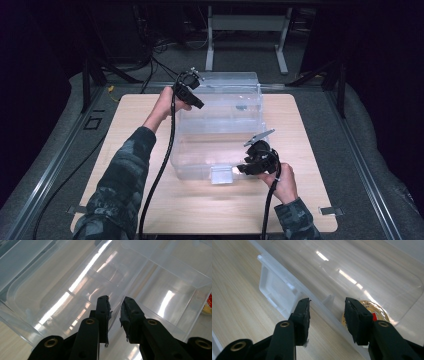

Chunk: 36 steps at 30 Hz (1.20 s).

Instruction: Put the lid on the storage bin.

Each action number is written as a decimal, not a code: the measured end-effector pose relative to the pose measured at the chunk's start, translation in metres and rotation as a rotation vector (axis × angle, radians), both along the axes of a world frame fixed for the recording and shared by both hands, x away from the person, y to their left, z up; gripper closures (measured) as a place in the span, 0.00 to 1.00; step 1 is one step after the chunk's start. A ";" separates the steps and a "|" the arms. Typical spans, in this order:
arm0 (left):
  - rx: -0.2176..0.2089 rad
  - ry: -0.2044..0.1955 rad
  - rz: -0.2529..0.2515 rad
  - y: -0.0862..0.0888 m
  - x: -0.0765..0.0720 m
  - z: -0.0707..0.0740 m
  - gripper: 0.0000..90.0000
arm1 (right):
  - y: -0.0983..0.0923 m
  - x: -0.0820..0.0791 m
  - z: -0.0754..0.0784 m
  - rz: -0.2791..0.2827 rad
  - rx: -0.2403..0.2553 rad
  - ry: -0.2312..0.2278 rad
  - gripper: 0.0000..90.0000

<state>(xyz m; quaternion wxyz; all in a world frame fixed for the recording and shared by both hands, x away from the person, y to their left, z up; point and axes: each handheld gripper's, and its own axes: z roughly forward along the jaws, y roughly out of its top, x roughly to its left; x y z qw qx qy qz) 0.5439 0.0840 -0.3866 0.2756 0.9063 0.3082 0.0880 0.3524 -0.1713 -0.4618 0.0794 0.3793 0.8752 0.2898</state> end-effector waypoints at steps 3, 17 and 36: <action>0.015 0.000 -0.011 -0.001 -0.003 0.003 0.85 | 0.000 -0.002 -0.001 -0.011 0.007 -0.011 0.62; 0.027 -0.037 -0.031 -0.002 -0.018 0.010 0.86 | 0.004 -0.003 -0.007 -0.037 0.003 -0.026 0.56; 0.003 -0.089 -0.071 0.005 -0.045 0.019 0.88 | 0.007 -0.003 -0.009 -0.062 0.004 -0.040 0.52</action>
